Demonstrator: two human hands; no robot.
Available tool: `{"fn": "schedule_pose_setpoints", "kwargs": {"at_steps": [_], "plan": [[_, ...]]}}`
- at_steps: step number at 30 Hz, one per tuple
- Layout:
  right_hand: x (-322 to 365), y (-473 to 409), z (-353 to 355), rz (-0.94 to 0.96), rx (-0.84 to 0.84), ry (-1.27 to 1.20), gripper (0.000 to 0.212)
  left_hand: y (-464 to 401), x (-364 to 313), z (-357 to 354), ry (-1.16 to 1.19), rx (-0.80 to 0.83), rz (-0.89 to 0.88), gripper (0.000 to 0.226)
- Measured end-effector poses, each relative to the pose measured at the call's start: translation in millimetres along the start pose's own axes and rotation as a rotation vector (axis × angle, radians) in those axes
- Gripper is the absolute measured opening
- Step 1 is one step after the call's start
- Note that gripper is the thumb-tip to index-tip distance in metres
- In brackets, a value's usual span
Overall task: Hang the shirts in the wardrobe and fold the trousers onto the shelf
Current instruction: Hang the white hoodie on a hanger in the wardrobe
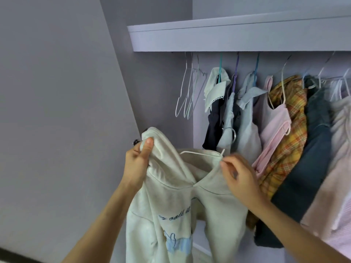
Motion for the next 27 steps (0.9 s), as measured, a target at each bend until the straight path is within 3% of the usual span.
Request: {"fn": "schedule_pose_setpoints", "kwargs": {"at_steps": [2, 5, 8, 10, 13, 17, 23, 27], "plan": [[-37, 25, -1, -0.245, 0.018, 0.017, 0.040, -1, -5, 7, 0.030, -0.025, -0.003, 0.060], [-64, 16, -37, -0.586, 0.249, -0.173, 0.048, 1, -7, 3, 0.030, -0.004, 0.001, 0.062], [-62, -10, -68, -0.675, 0.329, -0.309, 0.044, 7, -7, 2, 0.024, 0.006, 0.003, 0.055], [-56, -18, -73, -0.669, 0.232, -0.334, 0.031, 7, -10, 11, -0.001, -0.027, -0.007, 0.050], [-47, -25, -68, -0.638, 0.068, -0.266, 0.025, 5, -16, 31, -0.162, -0.121, -0.022, 0.047], [-22, -51, -54, -0.426, 0.003, -0.124, 0.022, 1, -28, 59, -0.288, -0.251, -0.065, 0.046], [6, -90, -49, -0.062, 0.228, 0.405, 0.022, 4, -44, 76, -0.313, -0.400, -0.226, 0.043], [27, -109, -32, 0.148, 0.228, 0.625, 0.025, -2, -63, 72, -0.317, -0.433, -0.295, 0.046]]}}
Point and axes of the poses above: each hand's wrist, its own y-axis away from the middle knuckle, its own z-axis out of the back of the hand, x = y × z, the point moved 9 cm from there along -y, towards the middle knuckle, and after that the axes turned 5 degrees about y, right-handed, at the moved point
